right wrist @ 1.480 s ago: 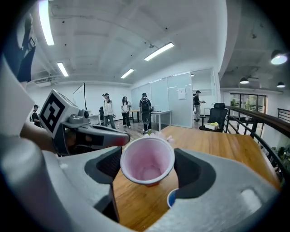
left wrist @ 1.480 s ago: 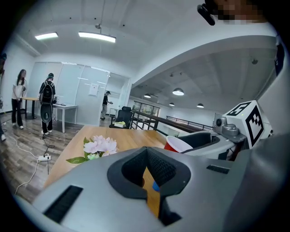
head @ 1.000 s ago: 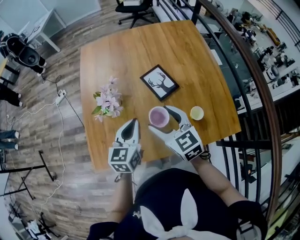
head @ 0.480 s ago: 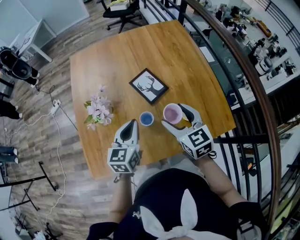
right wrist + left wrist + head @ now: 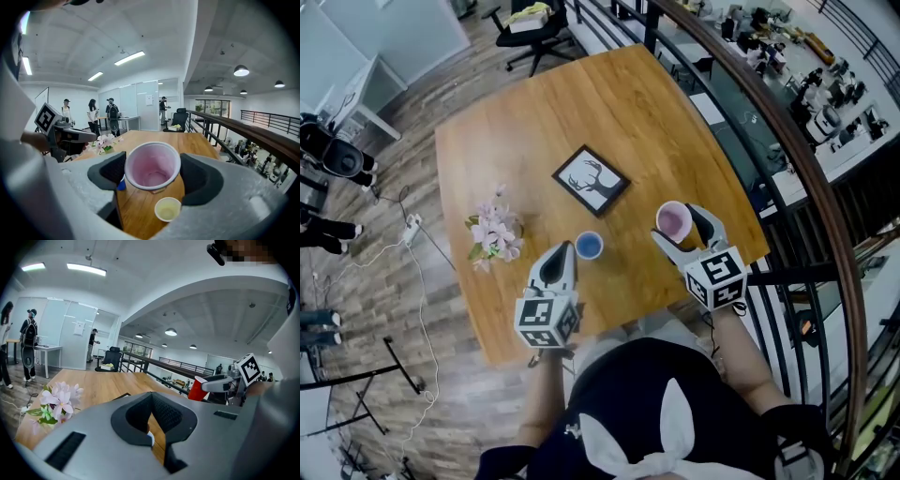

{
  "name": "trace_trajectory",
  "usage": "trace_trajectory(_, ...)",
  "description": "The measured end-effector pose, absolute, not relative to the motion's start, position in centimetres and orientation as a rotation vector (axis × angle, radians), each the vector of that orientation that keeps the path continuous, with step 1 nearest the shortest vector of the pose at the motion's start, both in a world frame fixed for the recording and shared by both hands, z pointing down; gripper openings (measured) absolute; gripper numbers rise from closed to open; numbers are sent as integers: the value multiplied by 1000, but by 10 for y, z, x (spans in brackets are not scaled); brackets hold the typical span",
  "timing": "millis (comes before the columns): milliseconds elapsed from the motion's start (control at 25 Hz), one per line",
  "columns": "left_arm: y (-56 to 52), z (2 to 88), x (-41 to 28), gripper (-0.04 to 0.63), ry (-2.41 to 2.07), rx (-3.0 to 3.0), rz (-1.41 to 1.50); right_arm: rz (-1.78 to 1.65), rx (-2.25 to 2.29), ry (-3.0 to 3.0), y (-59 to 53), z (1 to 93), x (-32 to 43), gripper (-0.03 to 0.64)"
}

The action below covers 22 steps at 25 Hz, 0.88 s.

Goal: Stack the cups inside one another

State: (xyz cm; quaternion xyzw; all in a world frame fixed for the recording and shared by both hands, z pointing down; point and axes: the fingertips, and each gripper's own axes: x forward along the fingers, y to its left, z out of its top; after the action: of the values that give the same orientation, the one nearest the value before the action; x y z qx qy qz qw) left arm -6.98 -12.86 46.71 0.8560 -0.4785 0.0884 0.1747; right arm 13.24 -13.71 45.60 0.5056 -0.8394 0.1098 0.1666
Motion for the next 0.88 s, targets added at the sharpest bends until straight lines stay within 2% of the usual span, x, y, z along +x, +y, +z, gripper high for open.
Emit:
trace_trajectory(360, -132, 468, -65, 15, -1352, 2411, 273, 362, 1497, -2343, -144, 473, 165, 356)
trace_trajectory(880, -124, 479, -67, 15, -1377, 2373, 315, 442, 1405, -2305, -145, 539, 169, 357)
